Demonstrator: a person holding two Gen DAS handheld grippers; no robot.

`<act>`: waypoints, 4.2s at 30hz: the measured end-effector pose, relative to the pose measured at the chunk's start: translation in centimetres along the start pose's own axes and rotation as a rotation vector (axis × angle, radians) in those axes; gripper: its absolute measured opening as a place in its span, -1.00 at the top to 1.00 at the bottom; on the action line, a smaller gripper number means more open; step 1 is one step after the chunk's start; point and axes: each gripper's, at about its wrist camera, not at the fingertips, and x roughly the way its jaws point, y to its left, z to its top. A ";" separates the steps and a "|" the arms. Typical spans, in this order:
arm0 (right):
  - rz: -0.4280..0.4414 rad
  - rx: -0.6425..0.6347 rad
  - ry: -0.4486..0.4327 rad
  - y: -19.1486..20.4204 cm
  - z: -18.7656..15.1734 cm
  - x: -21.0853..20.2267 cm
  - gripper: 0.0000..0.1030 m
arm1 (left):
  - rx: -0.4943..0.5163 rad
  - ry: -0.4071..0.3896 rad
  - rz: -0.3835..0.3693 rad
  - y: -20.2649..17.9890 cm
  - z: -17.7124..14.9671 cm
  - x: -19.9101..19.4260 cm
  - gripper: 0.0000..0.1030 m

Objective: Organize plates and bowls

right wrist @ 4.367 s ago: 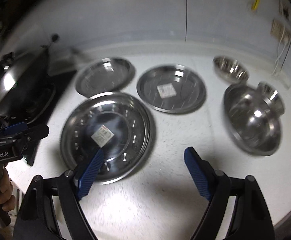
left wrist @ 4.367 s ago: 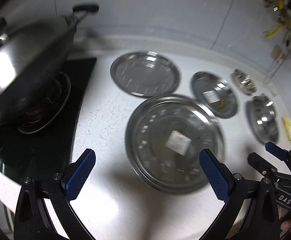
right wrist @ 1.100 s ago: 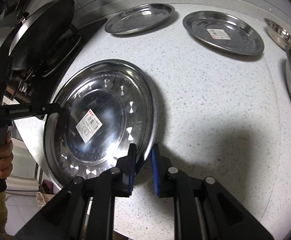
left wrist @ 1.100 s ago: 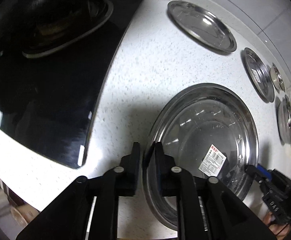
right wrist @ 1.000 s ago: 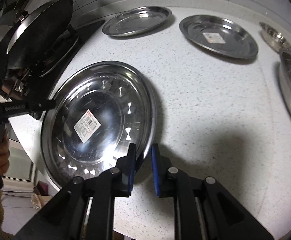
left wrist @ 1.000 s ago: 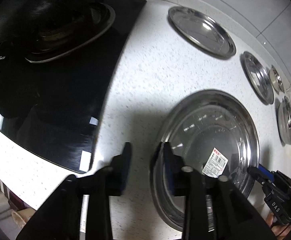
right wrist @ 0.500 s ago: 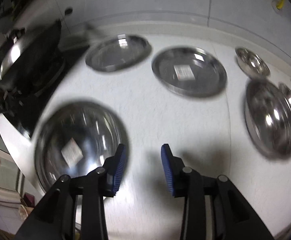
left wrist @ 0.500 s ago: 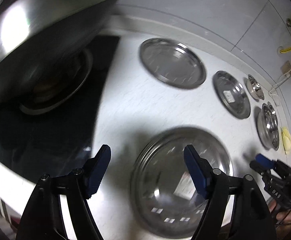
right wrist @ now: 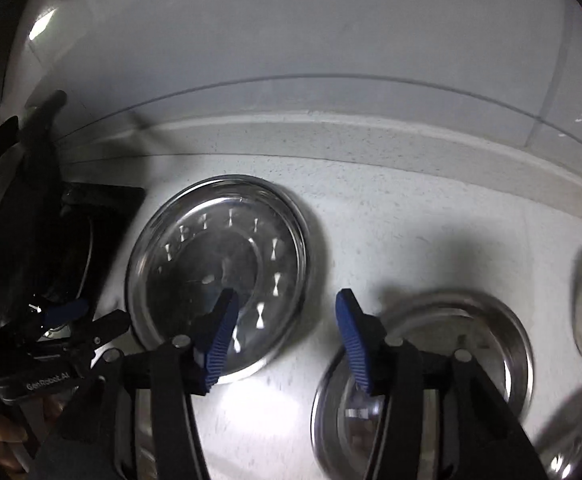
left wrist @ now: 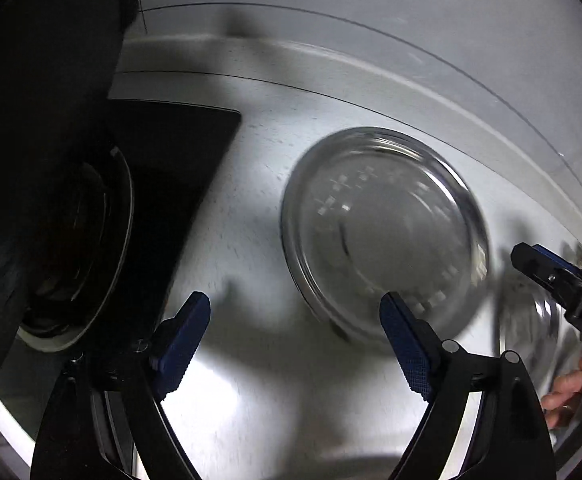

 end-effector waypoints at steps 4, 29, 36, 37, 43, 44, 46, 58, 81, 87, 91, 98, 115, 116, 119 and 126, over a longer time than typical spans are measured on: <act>-0.015 -0.002 0.039 -0.1 1.3 2.5 0.04 | -0.043 0.010 0.028 0.1 0.8 2.4 -0.60; 0.021 0.053 -0.103 -0.2 -0.9 -2.4 0.87 | -0.133 -0.138 -0.192 2.0 -0.6 -1.3 0.89; 0.003 0.043 -0.137 2.1 -9.5 -9.9 0.85 | -0.053 -0.090 -0.301 3.5 -6.8 -6.3 0.89; 0.003 0.044 -0.128 2.6 -11.1 -10.5 0.85 | -0.035 -0.089 -0.300 3.8 -7.8 -6.9 0.89; 0.081 0.105 -0.070 4.8 -20.2 -12.4 0.84 | 0.019 -0.033 -0.291 7.9 -14.3 -9.7 0.89; 0.090 0.113 -0.060 5.5 -21.1 -12.1 0.84 | 0.045 -0.032 -0.271 8.4 -15.0 -9.8 0.89; 0.105 0.135 -0.028 6.3 -22.7 -11.0 0.84 | 0.065 -0.029 -0.244 9.5 -16.2 -9.9 0.89; 0.011 0.188 0.034 5.5 -25.8 -9.5 0.73 | 0.083 -0.004 -0.203 9.9 -18.5 -9.6 0.89; -0.045 0.150 -0.098 -2.5 -21.4 -17.4 0.53 | 0.046 -0.035 -0.304 4.0 -12.9 -13.8 -0.20; -0.062 0.158 -0.059 -8.7 -15.2 -16.1 0.44 | 0.068 0.024 -0.344 -1.7 -9.7 -10.1 -0.25; -0.068 0.183 -0.002 -12.4 -12.4 -13.4 0.42 | 0.066 0.091 -0.370 -5.8 -7.1 -6.5 -0.28; -0.070 0.210 0.075 -16.1 -9.6 -8.8 0.42 | 0.101 0.137 -0.316 -10.6 -3.4 -0.7 -0.38; -0.178 0.167 0.172 -16.6 -8.2 -3.6 -0.18 | 0.109 0.198 -0.256 -14.1 -2.1 5.1 -0.80; -0.187 0.166 0.177 -16.6 -8.1 -3.4 -0.19 | 0.114 0.198 -0.250 -14.5 -2.1 5.3 -0.81; -0.189 0.164 0.185 -16.7 -7.7 -3.2 -0.19 | 0.125 0.188 -0.243 -15.4 -2.1 5.7 -0.82; -0.140 0.134 0.212 -16.1 -6.8 -1.9 -0.19 | 0.165 0.208 -0.226 -16.9 -2.6 6.2 -0.82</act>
